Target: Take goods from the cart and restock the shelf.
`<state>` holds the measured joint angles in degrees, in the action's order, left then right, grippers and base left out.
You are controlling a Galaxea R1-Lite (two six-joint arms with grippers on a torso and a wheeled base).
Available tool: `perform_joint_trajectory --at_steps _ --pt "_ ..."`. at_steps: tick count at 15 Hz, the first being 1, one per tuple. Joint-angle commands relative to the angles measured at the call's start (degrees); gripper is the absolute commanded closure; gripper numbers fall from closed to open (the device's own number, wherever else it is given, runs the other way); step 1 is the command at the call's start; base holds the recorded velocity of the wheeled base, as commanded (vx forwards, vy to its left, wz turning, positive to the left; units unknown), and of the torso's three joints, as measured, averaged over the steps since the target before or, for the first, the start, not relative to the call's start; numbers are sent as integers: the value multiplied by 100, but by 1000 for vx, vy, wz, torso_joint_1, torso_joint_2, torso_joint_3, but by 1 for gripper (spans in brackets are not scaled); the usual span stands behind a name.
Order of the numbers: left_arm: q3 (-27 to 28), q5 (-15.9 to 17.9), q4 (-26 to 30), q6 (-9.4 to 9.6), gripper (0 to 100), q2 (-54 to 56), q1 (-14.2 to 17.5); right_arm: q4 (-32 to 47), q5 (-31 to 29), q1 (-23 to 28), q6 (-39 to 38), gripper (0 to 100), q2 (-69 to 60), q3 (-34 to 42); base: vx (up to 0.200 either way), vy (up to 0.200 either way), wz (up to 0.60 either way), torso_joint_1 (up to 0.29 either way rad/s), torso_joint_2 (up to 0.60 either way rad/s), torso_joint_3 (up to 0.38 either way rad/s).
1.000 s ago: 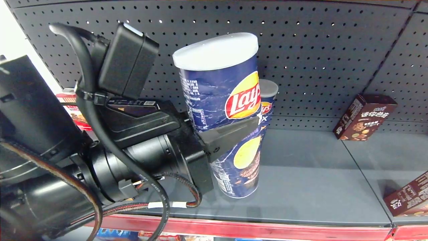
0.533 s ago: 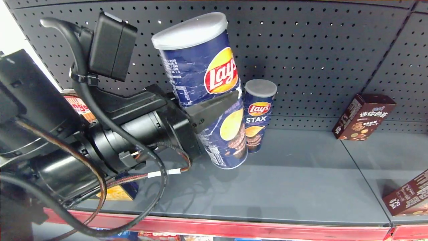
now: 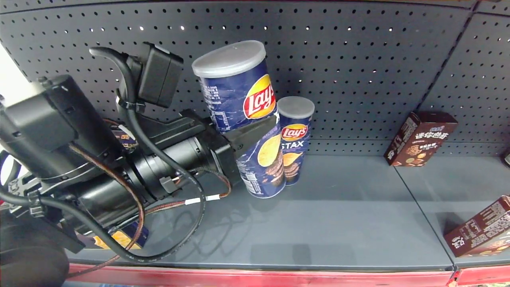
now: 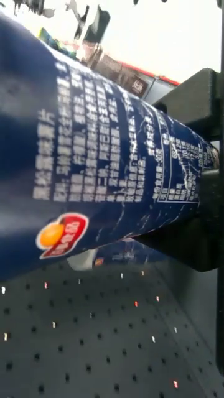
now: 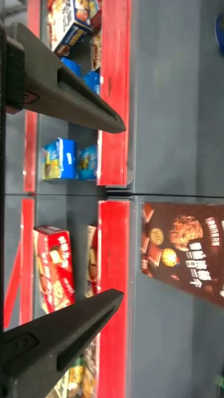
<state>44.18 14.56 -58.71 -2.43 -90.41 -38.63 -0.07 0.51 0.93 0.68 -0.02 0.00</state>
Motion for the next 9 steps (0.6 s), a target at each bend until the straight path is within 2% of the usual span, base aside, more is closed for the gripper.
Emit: perform_joint_trajectory --at_steps 1,2,3,4,5,6,7,9 --pt "-32 -5 105 -12 100 128 5 25 2 -5 11 0 2 0 0 0 0 0 0 0" --pt "-41 -5 308 -12 100 234 31 25 10 -5 11 0 2 0 0 0 0 0 0 0" --pt "21 3 967 -12 100 559 58 16 10 -5 37 0 2 0 0 0 0 0 0 0" --pt "161 56 1345 -12 100 726 93 -1 54 -5 55 0 2 -185 0 0 0 0 0 0" --pt "284 91 1723 -12 100 858 137 104 98 -40 -16 0 706 -1292 0 0 0 0 0 0" --pt "302 100 2083 -12 100 999 137 289 116 -119 -86 0 1558 -1925 0 0 0 0 0 0" --pt "346 91 2672 23 100 1209 154 315 265 -365 -51 0 2244 -2514 0 0 0 0 0 0" --pt "372 100 2531 23 100 1192 154 42 336 -673 64 0 2780 -2733 0 0 0 0 0 0"
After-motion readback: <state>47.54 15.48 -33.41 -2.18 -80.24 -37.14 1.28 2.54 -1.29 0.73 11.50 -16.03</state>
